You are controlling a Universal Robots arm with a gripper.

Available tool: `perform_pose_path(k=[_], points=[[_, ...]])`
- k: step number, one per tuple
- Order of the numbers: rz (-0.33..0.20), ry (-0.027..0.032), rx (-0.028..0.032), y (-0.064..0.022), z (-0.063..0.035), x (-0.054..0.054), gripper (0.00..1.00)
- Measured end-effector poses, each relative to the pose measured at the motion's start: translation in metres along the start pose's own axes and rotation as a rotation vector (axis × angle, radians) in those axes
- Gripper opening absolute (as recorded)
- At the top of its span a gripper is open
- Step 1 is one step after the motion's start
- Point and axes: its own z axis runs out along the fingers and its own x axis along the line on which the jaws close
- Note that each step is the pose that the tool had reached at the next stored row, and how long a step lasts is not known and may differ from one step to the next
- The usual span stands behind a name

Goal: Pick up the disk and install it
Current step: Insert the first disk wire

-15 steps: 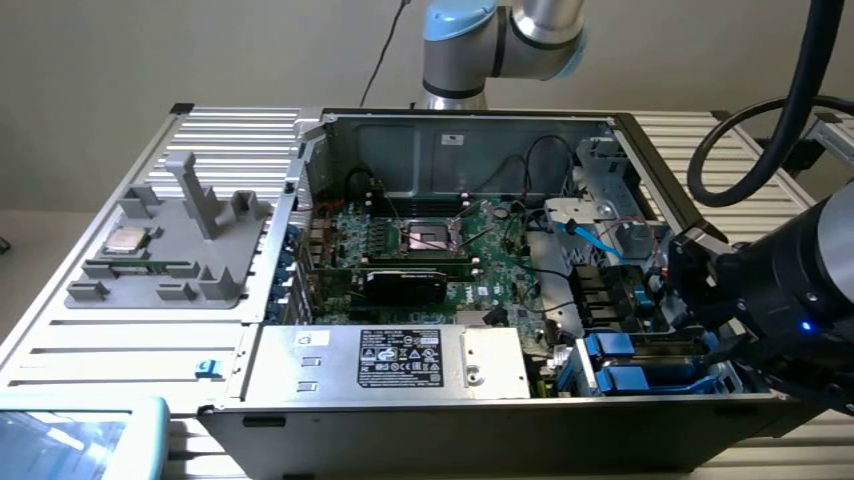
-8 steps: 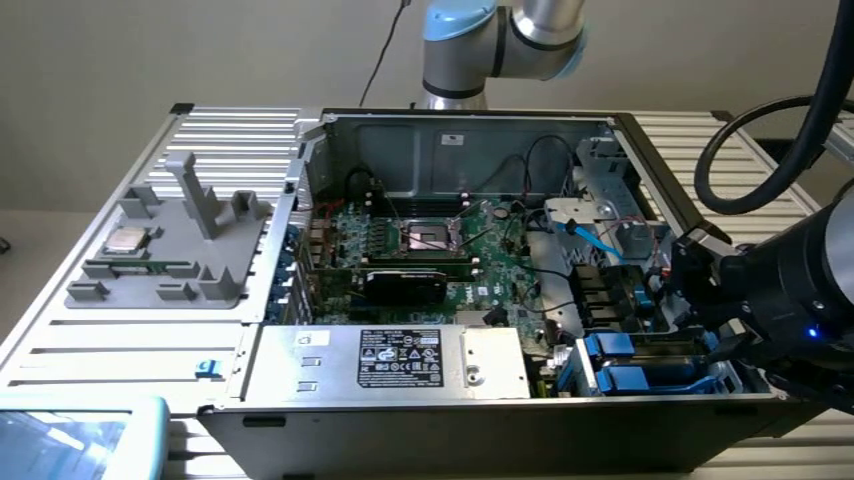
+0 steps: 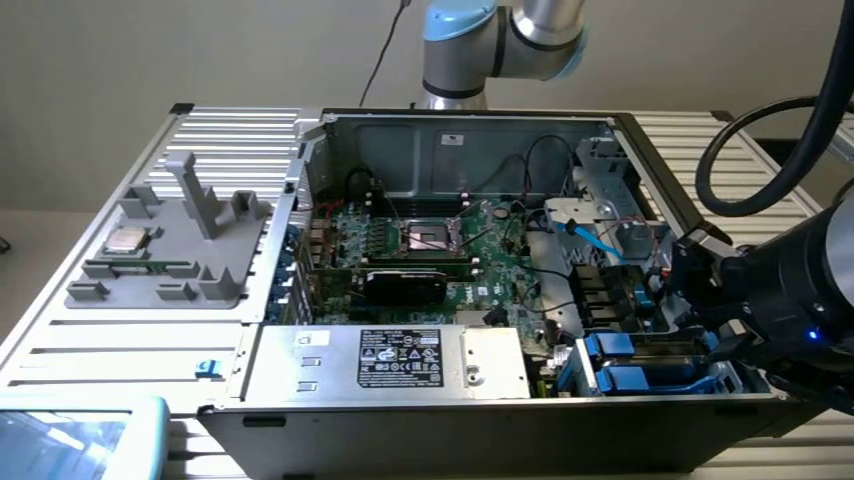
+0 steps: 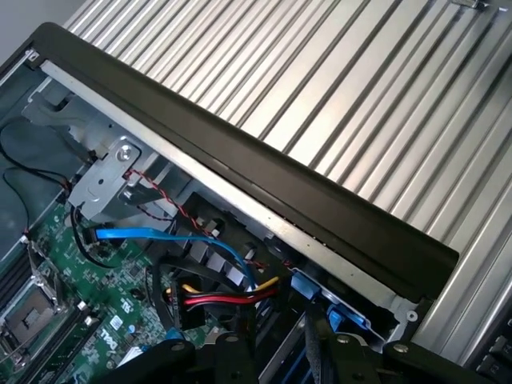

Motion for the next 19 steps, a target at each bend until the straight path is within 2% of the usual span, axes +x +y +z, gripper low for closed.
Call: perform_pose_path(k=[15, 18, 19], points=[[-0.003, -0.0032, -0.0049, 0.0, 0.0034, -0.0021, 0.38], [-0.003, -0.0034, -0.0054, -0.0002, 0.0039, -0.0023, 0.36], [-0.003, -0.0034, -0.0055, -0.0002, 0.0041, -0.0023, 0.29]])
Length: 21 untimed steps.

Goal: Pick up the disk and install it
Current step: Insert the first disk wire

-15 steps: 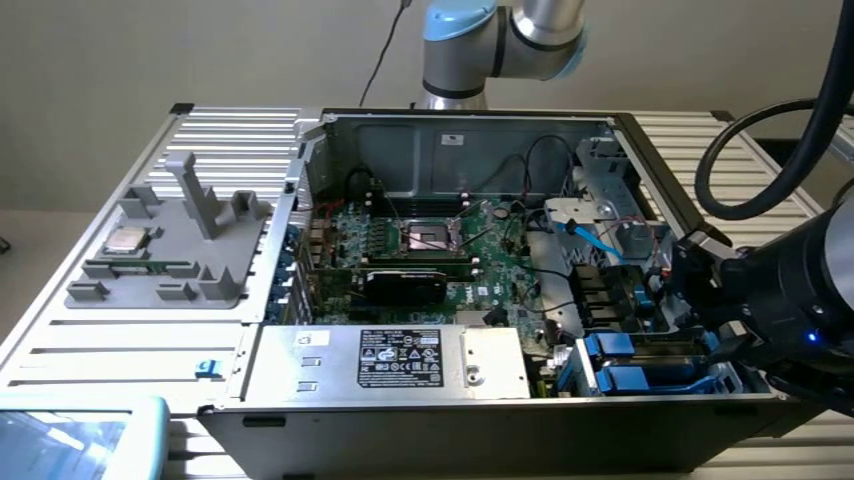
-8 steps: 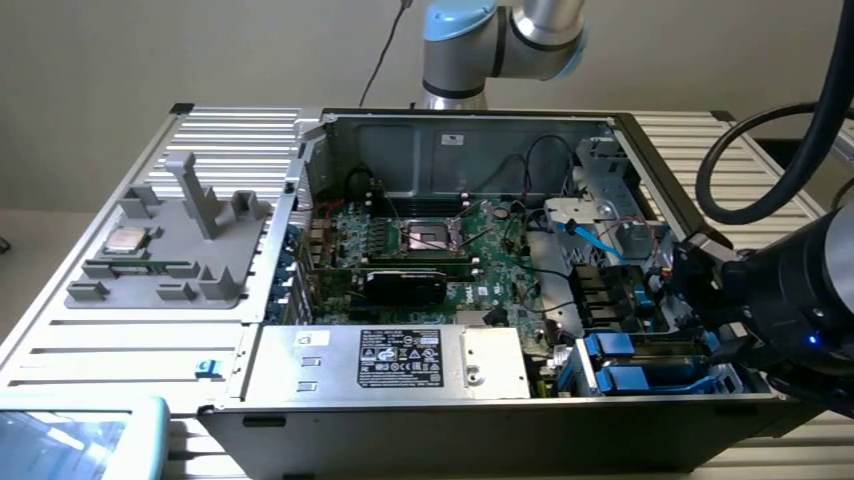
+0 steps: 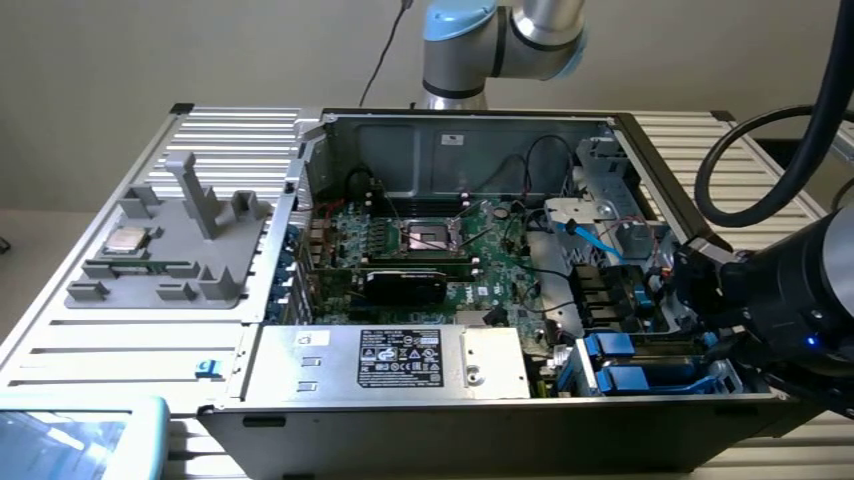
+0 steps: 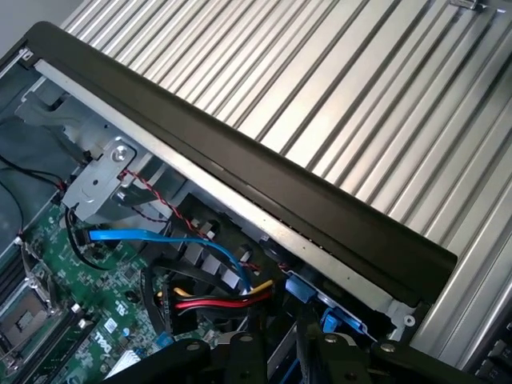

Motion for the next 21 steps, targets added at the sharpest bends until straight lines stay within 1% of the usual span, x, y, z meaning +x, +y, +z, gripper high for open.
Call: perform_pose_path(k=[3, 5, 6, 7, 9, 11, 13, 14, 17, 21], points=[[0.0, 0.0002, -0.0008, -0.0002, 0.0006, -0.0002, 0.29], [-0.002, 0.0027, -0.0034, -0.0005, 0.0012, -0.0003, 0.29], [-0.003, 0.0059, -0.0062, -0.0005, 0.0014, -0.0003, 0.29], [-0.004, 0.0108, -0.01, -0.0006, 0.0016, -0.0004, 0.29], [-0.004, 0.0226, -0.0185, -0.0009, 0.002, -0.0005, 0.29], [-0.004, 0.0321, -0.0249, -0.0009, 0.0023, -0.0005, 0.29], [-0.005, 0.0388, -0.0293, -0.001, 0.0025, -0.0007, 0.29], [-0.005, 0.0409, -0.0308, -0.0011, 0.0026, -0.0009, 0.29], [-0.005, 0.0433, -0.0333, -0.002, 0.0019, -0.0028, 0.29], [-0.005, 0.0433, -0.0339, -0.0042, 0.0002, -0.0062, 0.29]])
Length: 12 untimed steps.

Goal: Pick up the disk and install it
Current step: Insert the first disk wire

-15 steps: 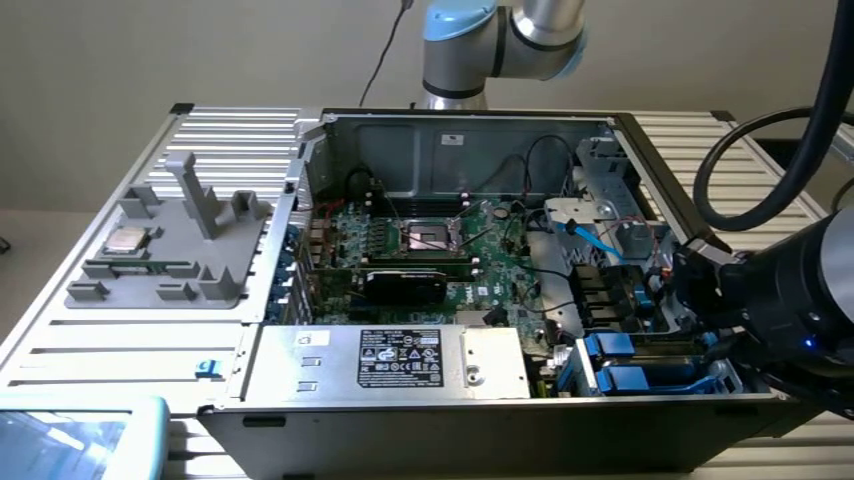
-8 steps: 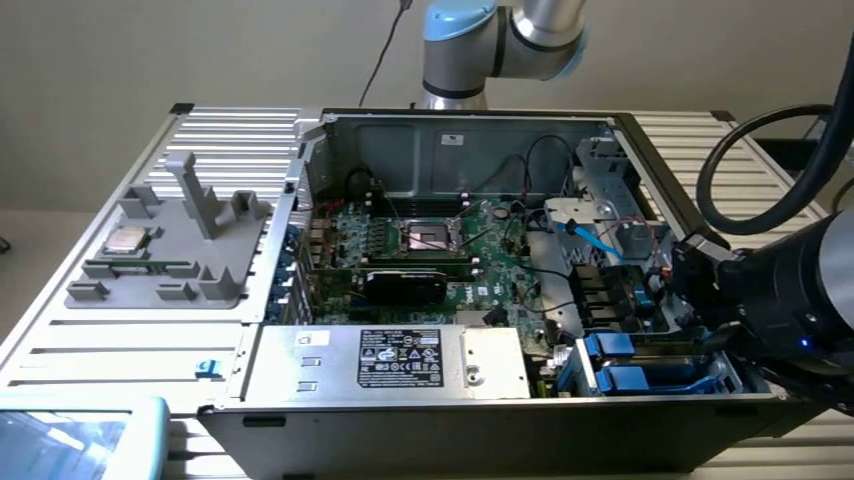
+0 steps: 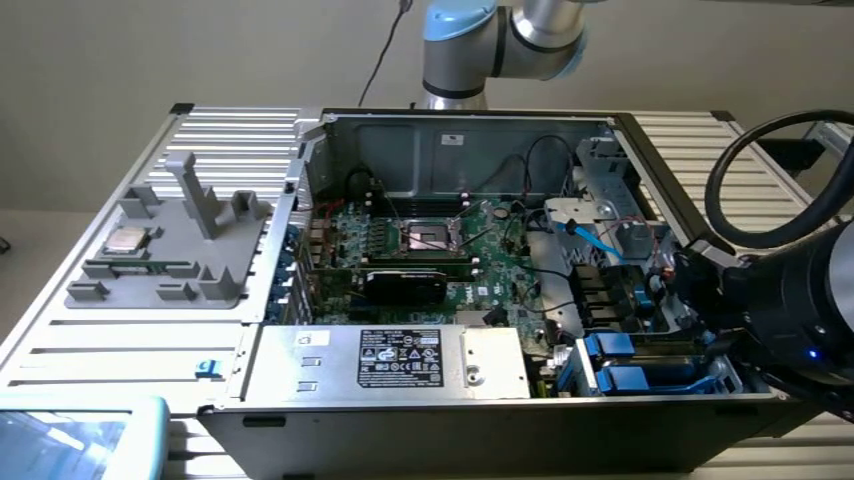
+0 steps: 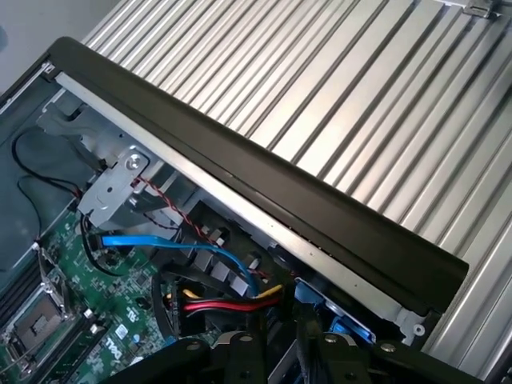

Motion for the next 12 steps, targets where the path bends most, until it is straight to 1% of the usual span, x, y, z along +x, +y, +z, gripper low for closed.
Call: perform_pose_path(k=[5, 8, 9, 12], points=[[0.0, -0.0001, -0.0005, -0.0014, -0.0012, -0.0022, 0.29], [0.0, 0.0012, -0.002, -0.0017, -0.0015, -0.0027, 0.29], [0.0, 0.0027, -0.0033, -0.0018, -0.0014, -0.0028, 0.29], [-0.001, 0.0112, -0.0106, -0.0019, -0.0011, -0.0029, 0.29]])
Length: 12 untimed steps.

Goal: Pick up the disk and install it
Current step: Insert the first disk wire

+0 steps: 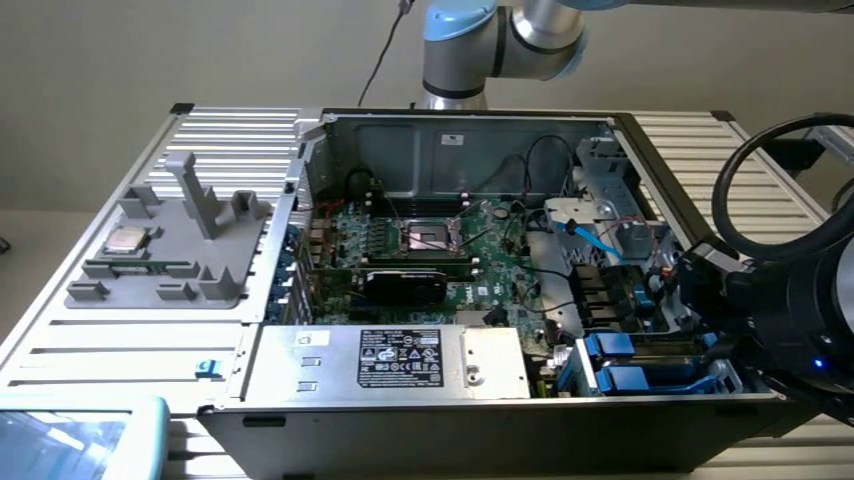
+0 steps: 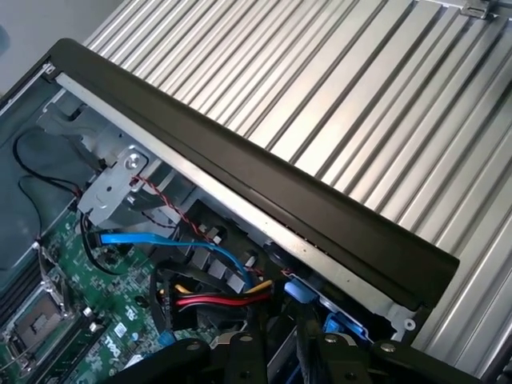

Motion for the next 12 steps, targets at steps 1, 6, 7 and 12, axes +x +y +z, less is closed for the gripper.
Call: perform_pose_path(k=[1, 6, 7, 12], points=[[0.0, 0.003, -0.0024, -0.0001, 0.0001, 0.0, 0.29], [-0.003, 0.0145, -0.0102, -0.0004, 0.0001, -0.0005, 0.29], [-0.003, 0.016, -0.0111, -0.0005, 0.0001, -0.0006, 0.29], [-0.006, 0.0199, -0.0131, -0.0008, -0.0002, -0.001, 0.19]])
